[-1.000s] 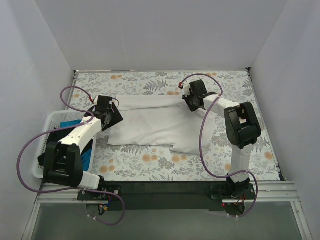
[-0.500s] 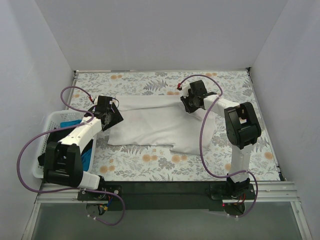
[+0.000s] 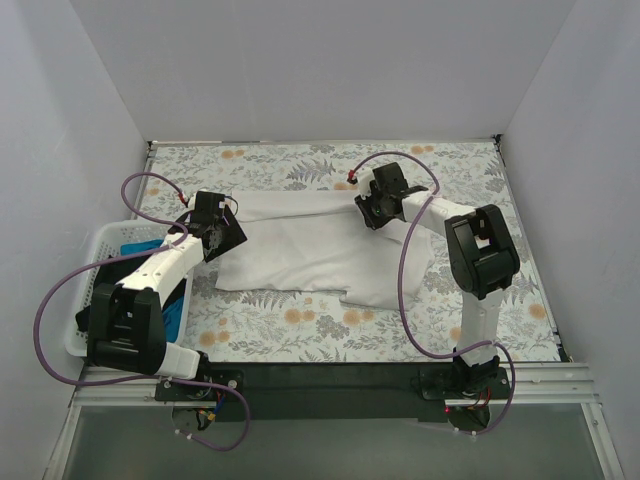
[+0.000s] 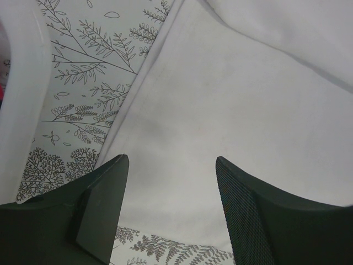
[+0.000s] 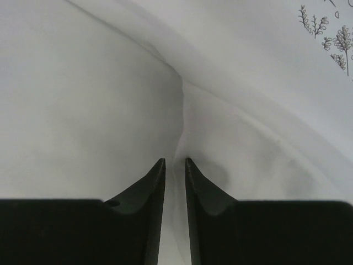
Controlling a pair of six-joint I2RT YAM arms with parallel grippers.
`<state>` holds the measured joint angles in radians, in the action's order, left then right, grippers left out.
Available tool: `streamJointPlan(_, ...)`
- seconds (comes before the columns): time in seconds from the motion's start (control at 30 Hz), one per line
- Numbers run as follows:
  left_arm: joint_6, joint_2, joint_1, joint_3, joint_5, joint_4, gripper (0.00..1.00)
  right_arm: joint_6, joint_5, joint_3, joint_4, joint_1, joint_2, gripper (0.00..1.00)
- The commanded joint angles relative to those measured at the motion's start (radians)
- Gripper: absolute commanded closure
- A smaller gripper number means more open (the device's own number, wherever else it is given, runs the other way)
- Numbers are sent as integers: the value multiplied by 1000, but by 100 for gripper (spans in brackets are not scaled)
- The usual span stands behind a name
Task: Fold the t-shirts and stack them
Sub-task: Fold the tshirt
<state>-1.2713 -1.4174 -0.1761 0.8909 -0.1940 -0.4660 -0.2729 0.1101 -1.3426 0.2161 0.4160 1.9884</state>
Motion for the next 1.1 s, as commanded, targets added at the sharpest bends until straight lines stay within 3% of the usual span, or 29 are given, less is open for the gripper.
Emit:
streamJointPlan(0.0, 13, 17, -2, 8, 1, 15, 37, -5, -33, 3, 6, 20, -25, 72)
streamJointPlan(0.43, 13, 12, -2, 8, 7, 17, 37, 3, -205, -1, 5, 30, 0, 76)
streamJointPlan(0.63, 15, 11, 0, 6, 7, 15, 37, 0, -164, 0, 6, 32, 10, 81)
streamJointPlan(0.97, 15, 9, -2, 6, 11, 15, 37, -14, -138, 11, 6, 38, 13, 78)
streamJointPlan(1.07, 15, 9, -2, 6, 11, 15, 37, -15, -148, 13, 6, 37, 23, 82)
